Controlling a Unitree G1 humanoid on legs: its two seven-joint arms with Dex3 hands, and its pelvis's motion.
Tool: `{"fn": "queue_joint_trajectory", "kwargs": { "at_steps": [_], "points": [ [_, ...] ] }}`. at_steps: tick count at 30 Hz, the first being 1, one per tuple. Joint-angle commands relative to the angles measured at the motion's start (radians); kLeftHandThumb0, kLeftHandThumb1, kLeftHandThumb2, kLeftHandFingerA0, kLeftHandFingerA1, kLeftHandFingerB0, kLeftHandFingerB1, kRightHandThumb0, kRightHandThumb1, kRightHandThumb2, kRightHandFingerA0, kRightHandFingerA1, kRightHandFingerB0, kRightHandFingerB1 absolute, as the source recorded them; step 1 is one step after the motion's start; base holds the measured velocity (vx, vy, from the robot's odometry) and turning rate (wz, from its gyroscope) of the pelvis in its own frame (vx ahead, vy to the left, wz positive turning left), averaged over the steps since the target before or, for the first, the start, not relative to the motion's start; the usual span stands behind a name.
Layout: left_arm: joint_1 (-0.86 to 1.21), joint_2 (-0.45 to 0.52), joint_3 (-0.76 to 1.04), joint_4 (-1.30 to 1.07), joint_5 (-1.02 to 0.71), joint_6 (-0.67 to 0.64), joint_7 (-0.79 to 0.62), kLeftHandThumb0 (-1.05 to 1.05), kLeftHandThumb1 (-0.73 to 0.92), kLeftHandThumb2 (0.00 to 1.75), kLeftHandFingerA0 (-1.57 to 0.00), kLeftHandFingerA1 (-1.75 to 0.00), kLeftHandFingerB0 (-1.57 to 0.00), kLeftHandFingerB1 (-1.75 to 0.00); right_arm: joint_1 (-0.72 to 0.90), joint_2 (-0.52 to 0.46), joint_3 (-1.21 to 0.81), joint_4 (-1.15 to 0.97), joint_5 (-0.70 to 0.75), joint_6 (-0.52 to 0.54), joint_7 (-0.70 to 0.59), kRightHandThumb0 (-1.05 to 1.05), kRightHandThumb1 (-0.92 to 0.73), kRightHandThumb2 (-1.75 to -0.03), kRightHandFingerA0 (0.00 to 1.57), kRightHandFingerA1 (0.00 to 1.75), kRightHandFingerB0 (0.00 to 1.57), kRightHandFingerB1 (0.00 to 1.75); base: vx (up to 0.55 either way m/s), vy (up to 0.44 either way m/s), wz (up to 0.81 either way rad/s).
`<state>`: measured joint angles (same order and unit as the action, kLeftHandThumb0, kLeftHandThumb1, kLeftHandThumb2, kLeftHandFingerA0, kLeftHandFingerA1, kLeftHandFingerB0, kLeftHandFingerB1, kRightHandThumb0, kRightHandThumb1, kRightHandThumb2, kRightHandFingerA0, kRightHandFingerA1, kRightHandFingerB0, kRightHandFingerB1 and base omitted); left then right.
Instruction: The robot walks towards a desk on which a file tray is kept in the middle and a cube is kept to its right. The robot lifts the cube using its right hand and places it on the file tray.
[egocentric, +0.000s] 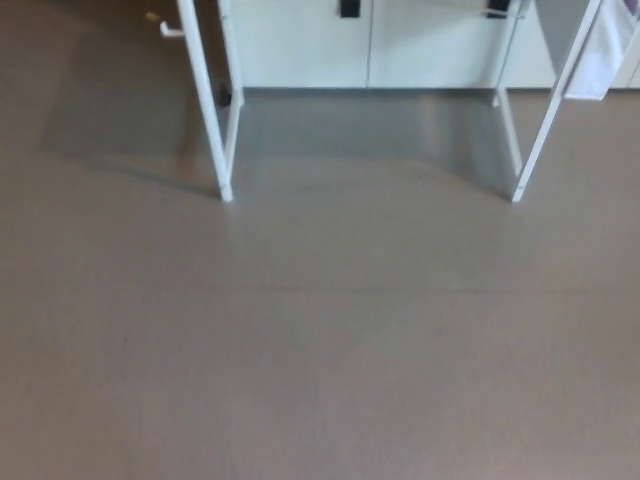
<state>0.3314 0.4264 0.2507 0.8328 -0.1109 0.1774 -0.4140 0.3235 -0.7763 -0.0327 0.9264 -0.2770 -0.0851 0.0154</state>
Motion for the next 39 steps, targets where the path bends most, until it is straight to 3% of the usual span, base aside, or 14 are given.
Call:
{"fn": "queue_joint_trajectory", "kwargs": {
  "at_steps": [1, 3, 14, 15, 16, 17, 18, 19, 21, 22, 33, 34, 35, 39],
  "points": [
    [0.005, 0.014, -0.002, -0.024, 0.000, -0.001, 0.002, -0.64, 0.70, 0.96, 0.00, -0.25, 0.00, -0.21, 0.014, -0.009, -0.028, -0.051, 0.032, -0.003, 0.023, -0.70, -0.72, -0.62, 0.67, 0.42, 0.21, 0.29, 0.53, 0.046, -0.84],
    [-0.029, 0.012, 0.005, 0.028, -0.003, 0.010, 0.016, -0.73, 0.73, 0.94, 0.00, -0.13, 0.00, -0.06, -0.017, -0.015, 0.002, 0.006, -0.006, -0.031, 0.001, -0.81, -0.63, -0.90, 0.60, 0.53, 0.17, 0.40, 0.45, 0.090, -0.33],
    [-0.031, 0.006, 0.009, 0.018, -0.011, 0.004, 0.030, -0.71, 0.72, 0.96, 0.00, -0.16, 0.00, -0.10, -0.078, -0.018, 0.022, 0.038, -0.003, 0.049, 0.070, -0.80, -0.63, -0.91, 0.33, 0.46, 0.09, 0.37, 0.34, -0.026, 0.11],
    [-0.031, 0.007, 0.015, 0.021, -0.020, 0.003, 0.016, -0.74, 0.72, 0.95, 0.00, -0.13, 0.00, -0.05, -0.072, -0.012, 0.015, 0.051, 0.003, 0.015, 0.051, -0.76, -0.74, -0.63, 0.50, 0.38, 0.17, 0.28, 0.43, -0.373, -0.26],
    [-0.013, 0.007, 0.013, -0.020, -0.022, 0.023, 0.015, -0.72, 0.72, 0.95, 0.00, -0.15, 0.00, -0.08, -0.063, -0.008, 0.017, 0.039, -0.002, 0.024, 0.027, -0.76, -0.73, -0.63, 0.61, 0.41, 0.19, 0.29, 0.38, -0.509, 0.63],
    [-0.013, 0.008, 0.006, -0.017, -0.011, 0.018, 0.023, -0.66, 0.71, 1.00, 0.00, -0.26, 0.00, -0.19, -0.065, -0.008, 0.016, 0.044, 0.003, 0.020, 0.036, -0.78, -0.61, -0.90, 0.39, 0.48, 0.09, 0.37, 0.36, -0.488, 0.62],
    [-0.014, 0.010, -0.005, -0.013, 0.004, 0.012, 0.034, -0.66, 0.71, 1.00, 0.00, -0.26, 0.00, -0.19, -0.068, -0.009, 0.014, 0.052, 0.012, 0.013, 0.049, -0.78, -0.61, -0.90, 0.39, 0.48, 0.09, 0.37, 0.34, -0.244, 0.49],
    [-0.024, 0.011, -0.008, 0.005, 0.005, 0.003, 0.036, -0.65, 0.71, 1.00, 0.00, -0.27, 0.00, -0.19, -0.065, -0.009, 0.014, 0.051, 0.011, 0.010, 0.043, -0.75, -0.74, -0.63, 0.55, 0.39, 0.18, 0.28, 0.36, -0.172, 0.01],
    [-0.034, 0.014, -0.017, 0.029, 0.011, -0.011, 0.035, -0.66, 0.72, 1.02, 0.00, -0.28, 0.00, -0.19, -0.056, -0.005, 0.011, 0.042, 0.011, 0.008, 0.022, -0.78, -0.67, -0.66, 0.56, 0.42, 0.18, 0.30, 0.34, -0.118, 0.05],
    [-0.022, 0.014, -0.011, 0.010, -0.003, -0.009, 0.019, -0.73, 0.73, 0.97, 0.00, -0.16, 0.00, -0.08, -0.052, -0.008, 0.013, 0.032, 0.009, 0.016, 0.028, -0.83, -0.63, -0.91, 0.47, 0.50, 0.15, 0.39, 0.30, -0.080, -0.03],
    [-0.013, 0.010, 0.000, 0.028, -0.007, -0.026, 0.013, -0.68, 0.73, 0.98, 0.00, -0.19, 0.00, -0.12, -0.101, -0.019, 0.061, 0.095, -0.024, 0.008, 0.057, -0.82, -0.66, -0.92, 0.46, 0.49, 0.12, 0.38, 0.41, 0.116, -0.22],
    [-0.008, 0.005, 0.009, 0.018, -0.017, -0.017, 0.016, -0.68, 0.71, 0.97, 0.00, -0.19, 0.00, -0.14, -0.098, -0.016, 0.060, 0.095, -0.025, 0.003, 0.035, -0.82, -0.69, -0.67, 0.56, 0.41, 0.16, 0.30, 0.33, 0.140, 0.05],
    [-0.010, 0.008, 0.002, 0.018, -0.011, -0.016, 0.018, -0.65, 0.71, 0.99, 0.00, -0.26, 0.00, -0.19, -0.102, -0.019, 0.050, 0.106, -0.001, -0.010, 0.069, -0.79, -0.63, -0.90, 0.40, 0.48, 0.10, 0.37, 0.35, 0.123, -0.04],
    [-0.012, 0.000, 0.013, 0.008, -0.023, 0.005, 0.028, -0.71, 0.72, 0.94, 0.00, -0.14, 0.00, -0.08, -0.073, -0.022, 0.032, 0.075, 0.016, -0.030, 0.062, -0.76, -0.62, -0.89, 0.42, 0.48, 0.11, 0.37, 0.32, 0.044, 0.09]
  ]
}}
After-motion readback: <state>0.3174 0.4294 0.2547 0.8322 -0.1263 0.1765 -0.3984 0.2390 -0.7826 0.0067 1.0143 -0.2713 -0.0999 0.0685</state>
